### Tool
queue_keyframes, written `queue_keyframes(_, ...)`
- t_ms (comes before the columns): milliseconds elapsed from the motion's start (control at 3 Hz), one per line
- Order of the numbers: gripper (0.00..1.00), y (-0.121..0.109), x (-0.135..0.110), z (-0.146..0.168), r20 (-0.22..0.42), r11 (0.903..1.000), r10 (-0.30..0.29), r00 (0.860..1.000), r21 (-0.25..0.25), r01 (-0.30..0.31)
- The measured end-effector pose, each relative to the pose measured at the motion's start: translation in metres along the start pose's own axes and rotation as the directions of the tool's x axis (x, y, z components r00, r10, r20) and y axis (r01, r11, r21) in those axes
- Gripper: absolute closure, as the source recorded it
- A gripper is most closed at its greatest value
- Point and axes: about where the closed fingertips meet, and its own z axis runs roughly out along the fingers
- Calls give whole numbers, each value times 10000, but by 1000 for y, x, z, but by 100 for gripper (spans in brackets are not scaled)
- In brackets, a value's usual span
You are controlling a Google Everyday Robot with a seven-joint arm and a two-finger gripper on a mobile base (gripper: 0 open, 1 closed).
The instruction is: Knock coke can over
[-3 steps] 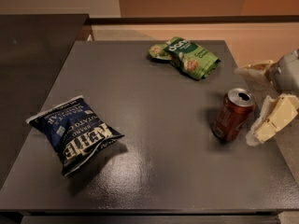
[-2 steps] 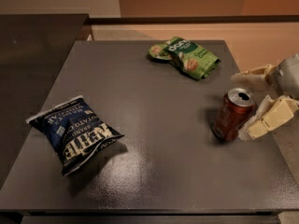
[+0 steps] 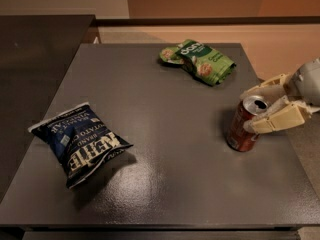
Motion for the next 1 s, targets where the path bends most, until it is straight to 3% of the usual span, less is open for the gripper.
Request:
queue_keyframes(333,88,-3,-17,-3,-260,9994,-144,9996,311,152)
queue_keyframes(667,100,-3,-39,4,-1414,9981,-319,9894,480,390)
queue_keyframes(1000,100,-5,-49,22,-3122,9976,-462,9489,338,597)
